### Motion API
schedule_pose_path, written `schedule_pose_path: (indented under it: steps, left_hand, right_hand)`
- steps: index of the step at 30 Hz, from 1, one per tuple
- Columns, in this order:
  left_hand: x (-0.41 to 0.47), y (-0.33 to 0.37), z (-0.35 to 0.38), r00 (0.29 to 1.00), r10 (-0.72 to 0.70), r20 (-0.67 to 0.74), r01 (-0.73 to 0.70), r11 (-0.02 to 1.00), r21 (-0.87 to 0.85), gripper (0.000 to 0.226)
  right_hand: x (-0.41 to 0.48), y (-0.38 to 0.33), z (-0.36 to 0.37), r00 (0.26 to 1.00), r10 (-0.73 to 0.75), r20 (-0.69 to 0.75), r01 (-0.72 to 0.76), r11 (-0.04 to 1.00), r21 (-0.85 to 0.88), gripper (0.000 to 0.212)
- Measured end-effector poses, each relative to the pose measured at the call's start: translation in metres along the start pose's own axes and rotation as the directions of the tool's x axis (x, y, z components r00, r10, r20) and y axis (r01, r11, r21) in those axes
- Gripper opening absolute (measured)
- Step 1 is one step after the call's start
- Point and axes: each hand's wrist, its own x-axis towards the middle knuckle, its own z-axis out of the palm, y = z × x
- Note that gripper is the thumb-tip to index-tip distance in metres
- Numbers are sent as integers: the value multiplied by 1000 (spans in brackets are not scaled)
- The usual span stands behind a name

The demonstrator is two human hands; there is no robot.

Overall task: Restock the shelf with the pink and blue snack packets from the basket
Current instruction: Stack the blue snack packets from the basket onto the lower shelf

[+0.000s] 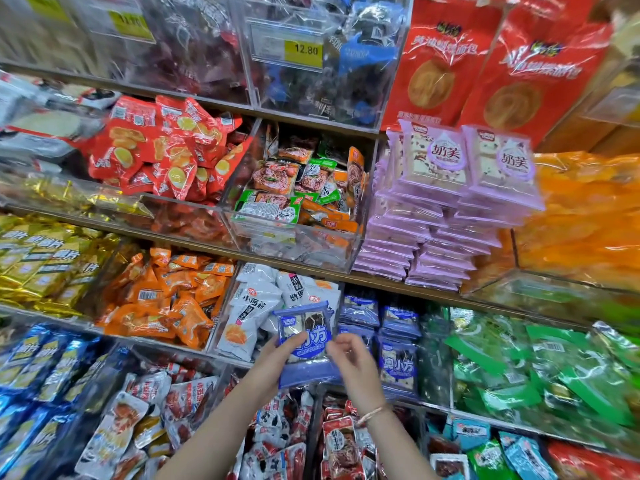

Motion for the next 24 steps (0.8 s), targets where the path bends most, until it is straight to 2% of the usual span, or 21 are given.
schedule_pose_path:
  steps: [3,6,7,10,12,14,17,21,24]
  left_hand:
    - [-1,1,0,998,27,63,-28,1000,6,71]
    - [-3,4,1,992,40,123,-43,999,26,65]
    - [-4,4,2,992,55,117,-61,997,46,60]
    - [-2,2,3,992,93,84,-103,988,116,58]
    - [-1,0,1,991,96,92,-109,982,152,50]
    - [1,-3,0,991,87,98,-98,988,122,34]
    - [3,-3,-2,995,61,80,-69,993,98,40]
    - [7,-4,-3,995,48,91,-54,997,59,17]
    - [10,-6,-6,995,52,90,-57,997,50,25]
  right_hand:
    - [-7,-1,11,999,15,33,-15,1000,-26,33]
    - [-4,2,7,997,72,27,-72,997,-3,25]
    - [-3,3,4,996,90,18,-91,995,32,25]
    - [-2,12,-1,986,168,16,-168,961,219,45]
    - [-2,21,-3,971,240,-13,-222,916,335,51]
    - [-3,31,-9,943,330,-46,-258,812,523,47]
    - [-1,44,-29,884,455,-104,-258,662,703,36]
    - [19,54,-63,789,560,-253,-231,651,723,36]
    - [46,49,-83,722,629,-290,-244,623,743,40]
